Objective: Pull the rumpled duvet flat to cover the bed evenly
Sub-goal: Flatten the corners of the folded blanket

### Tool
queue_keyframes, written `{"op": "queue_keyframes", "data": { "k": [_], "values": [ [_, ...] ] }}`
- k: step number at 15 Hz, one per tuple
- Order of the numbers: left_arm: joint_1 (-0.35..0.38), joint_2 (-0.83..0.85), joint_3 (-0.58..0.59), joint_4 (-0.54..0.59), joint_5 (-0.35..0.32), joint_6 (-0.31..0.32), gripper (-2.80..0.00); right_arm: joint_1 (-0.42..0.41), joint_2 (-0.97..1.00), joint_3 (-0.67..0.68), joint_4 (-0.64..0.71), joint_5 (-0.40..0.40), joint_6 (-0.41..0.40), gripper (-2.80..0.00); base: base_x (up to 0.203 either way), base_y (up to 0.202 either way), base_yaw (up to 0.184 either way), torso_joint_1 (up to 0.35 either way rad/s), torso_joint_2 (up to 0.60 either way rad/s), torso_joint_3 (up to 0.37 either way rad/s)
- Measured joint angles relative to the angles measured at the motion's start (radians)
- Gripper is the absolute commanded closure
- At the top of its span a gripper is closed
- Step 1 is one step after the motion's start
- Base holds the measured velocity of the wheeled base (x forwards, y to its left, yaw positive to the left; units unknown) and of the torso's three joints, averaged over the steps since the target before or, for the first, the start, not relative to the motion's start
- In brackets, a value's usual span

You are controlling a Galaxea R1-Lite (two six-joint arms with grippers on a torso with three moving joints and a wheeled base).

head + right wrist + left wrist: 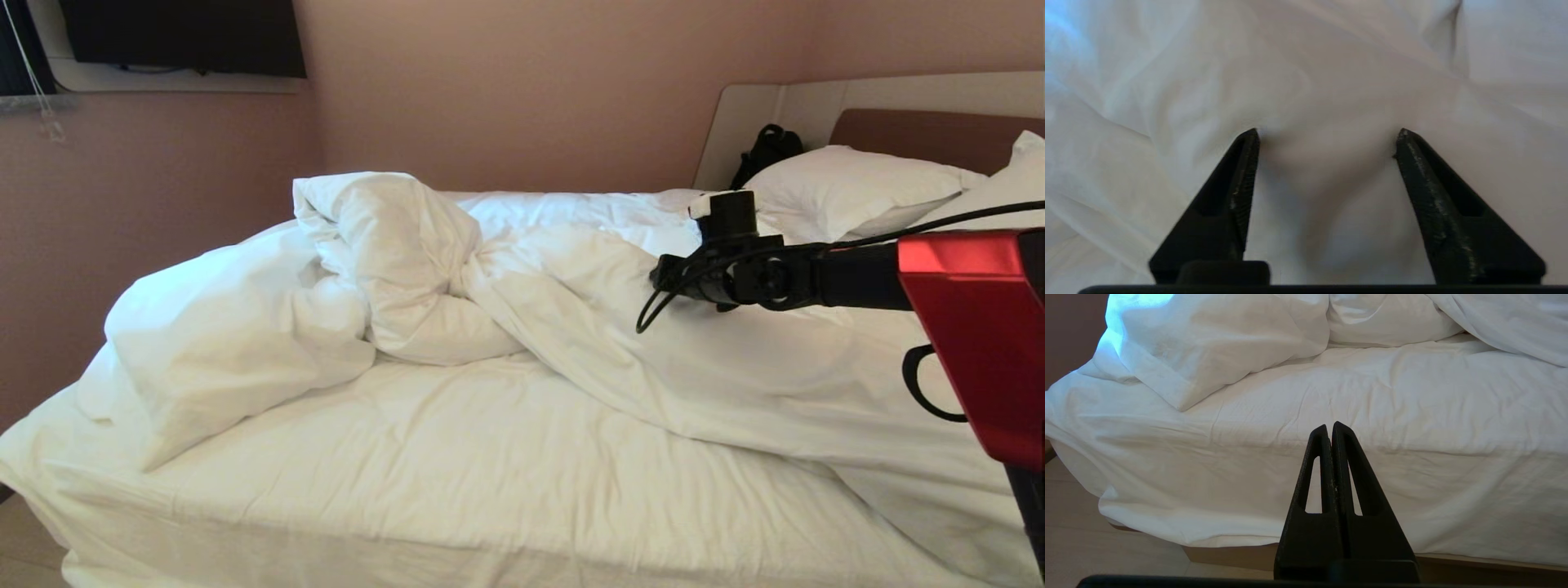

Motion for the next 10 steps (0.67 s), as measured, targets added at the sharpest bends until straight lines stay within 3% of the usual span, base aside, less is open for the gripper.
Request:
{"op": "queue_keyframes", "data": {
  "k": [5, 10],
  "values": [
    [0.0, 0.0, 0.0, 0.0, 0.0, 0.0, 0.0, 0.019, 0.088, 0.0, -0.09, -0.001, -0.057, -2.8, 0.0, 0.0, 0.0, 0.0, 0.0, 0.0],
    [0.0, 0.0, 0.0, 0.0, 0.0, 0.0, 0.0, 0.02, 0.214, 0.001, -0.151, -0.01, -0.061, -2.8, 0.0, 0.0, 0.0, 0.0, 0.0, 0.0]
  ]
}}
